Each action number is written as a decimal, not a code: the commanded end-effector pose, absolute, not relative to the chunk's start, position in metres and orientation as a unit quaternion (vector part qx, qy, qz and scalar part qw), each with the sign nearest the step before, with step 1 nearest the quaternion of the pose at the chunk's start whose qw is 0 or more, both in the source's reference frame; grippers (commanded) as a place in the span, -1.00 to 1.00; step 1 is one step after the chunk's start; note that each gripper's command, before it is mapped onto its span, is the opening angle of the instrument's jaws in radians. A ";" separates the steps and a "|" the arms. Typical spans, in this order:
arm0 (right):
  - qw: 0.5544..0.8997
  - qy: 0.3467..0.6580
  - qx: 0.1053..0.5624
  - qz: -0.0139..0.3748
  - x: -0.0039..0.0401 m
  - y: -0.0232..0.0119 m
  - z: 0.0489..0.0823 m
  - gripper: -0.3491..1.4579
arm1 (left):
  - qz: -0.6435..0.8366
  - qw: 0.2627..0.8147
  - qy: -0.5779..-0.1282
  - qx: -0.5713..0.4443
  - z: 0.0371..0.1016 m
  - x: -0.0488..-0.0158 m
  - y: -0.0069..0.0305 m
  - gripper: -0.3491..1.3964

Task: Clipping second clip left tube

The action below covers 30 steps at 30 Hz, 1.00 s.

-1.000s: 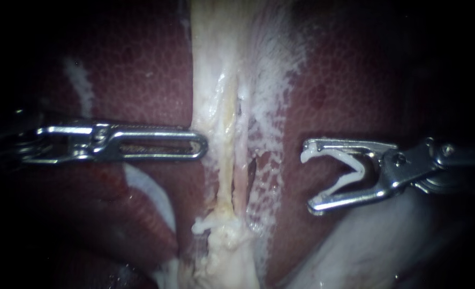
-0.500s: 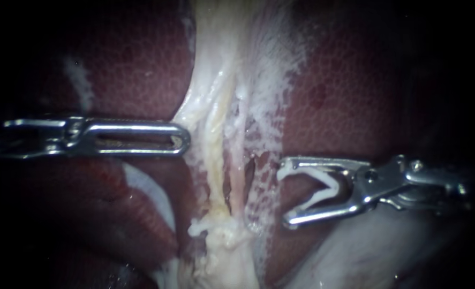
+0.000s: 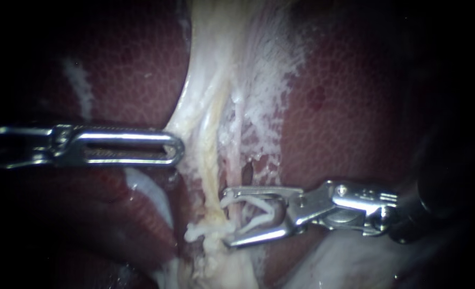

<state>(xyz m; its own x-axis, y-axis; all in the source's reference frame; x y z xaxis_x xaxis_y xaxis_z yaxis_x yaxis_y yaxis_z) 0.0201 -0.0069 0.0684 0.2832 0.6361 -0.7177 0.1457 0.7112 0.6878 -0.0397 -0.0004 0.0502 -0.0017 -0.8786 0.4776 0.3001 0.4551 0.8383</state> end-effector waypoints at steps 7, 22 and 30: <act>0.722 0.574 0.349 0.166 0.0215 -0.0069 0.0685 0.03 | -0.450 0.655 -0.547 0.265 0.0501 -0.0397 -0.0005 -1.00; 0.710 0.569 0.383 0.156 0.0234 -0.0078 0.0676 -0.02 | -0.449 0.655 -0.547 0.265 0.0504 -0.0396 -0.0004 -1.00; 0.710 0.570 0.382 0.158 0.0255 -0.0074 0.0678 -0.03 | -0.449 0.655 -0.547 0.265 0.0505 -0.0396 -0.0004 -1.00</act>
